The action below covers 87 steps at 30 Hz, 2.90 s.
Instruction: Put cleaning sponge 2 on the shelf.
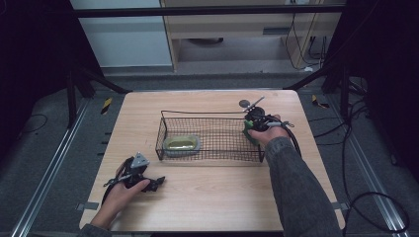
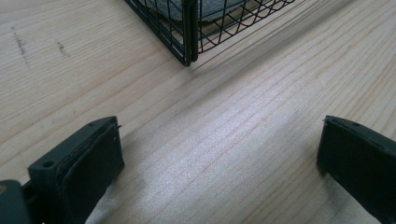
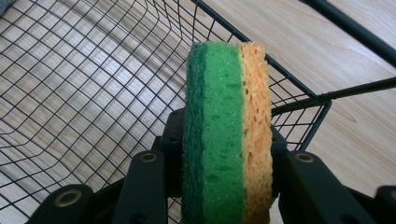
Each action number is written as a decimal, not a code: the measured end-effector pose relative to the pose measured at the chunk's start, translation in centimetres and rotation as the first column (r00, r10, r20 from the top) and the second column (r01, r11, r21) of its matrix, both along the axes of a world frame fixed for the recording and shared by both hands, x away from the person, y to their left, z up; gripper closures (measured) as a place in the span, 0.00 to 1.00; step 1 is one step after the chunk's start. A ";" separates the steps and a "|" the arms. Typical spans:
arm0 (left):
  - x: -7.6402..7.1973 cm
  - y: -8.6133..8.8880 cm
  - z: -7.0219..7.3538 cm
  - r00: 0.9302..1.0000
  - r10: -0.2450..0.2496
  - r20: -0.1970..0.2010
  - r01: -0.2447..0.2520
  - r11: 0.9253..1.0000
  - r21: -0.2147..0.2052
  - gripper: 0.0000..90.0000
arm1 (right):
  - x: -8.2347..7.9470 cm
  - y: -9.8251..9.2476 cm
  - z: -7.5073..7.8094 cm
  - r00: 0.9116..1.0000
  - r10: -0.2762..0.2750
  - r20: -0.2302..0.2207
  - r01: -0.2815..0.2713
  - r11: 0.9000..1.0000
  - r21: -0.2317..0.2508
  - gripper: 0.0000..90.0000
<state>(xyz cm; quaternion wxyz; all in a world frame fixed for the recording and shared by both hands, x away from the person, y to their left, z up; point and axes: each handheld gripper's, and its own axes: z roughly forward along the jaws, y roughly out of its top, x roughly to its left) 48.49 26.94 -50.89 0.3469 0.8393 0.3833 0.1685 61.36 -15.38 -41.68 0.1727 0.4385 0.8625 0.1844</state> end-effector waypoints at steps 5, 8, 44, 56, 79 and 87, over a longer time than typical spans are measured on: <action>0.0 0.0 0.0 1.000 0.000 0.000 0.000 1.000 0.000 0.00 | 0.0 0.1 0.0 1.000 0.000 0.000 0.000 1.000 -0.004 0.71; 0.0 0.0 0.0 1.000 0.000 0.000 0.000 1.000 0.000 0.00 | 0.0 0.1 -0.1 1.000 0.001 0.000 -0.001 1.000 -0.006 0.71; 0.0 0.0 0.0 1.000 0.003 -0.001 -0.003 1.000 -0.003 0.00 | -2.4 1.5 1.7 0.998 0.061 0.013 -0.062 0.997 0.041 0.66; 0.0 0.0 0.0 1.000 0.005 -0.001 -0.005 1.000 -0.002 0.00 | -3.1 2.7 1.8 0.995 0.095 0.003 -0.095 0.994 0.059 0.60; 0.1 0.0 0.0 1.000 0.004 -0.001 -0.004 1.000 -0.003 0.00 | -5.4 0.3 3.8 0.997 0.035 0.067 -0.043 0.991 0.124 0.30; 0.1 0.0 0.0 1.000 0.000 -0.001 0.000 1.000 0.005 0.00 | -5.8 -1.4 4.7 0.991 -0.009 0.132 -0.012 0.987 0.160 0.14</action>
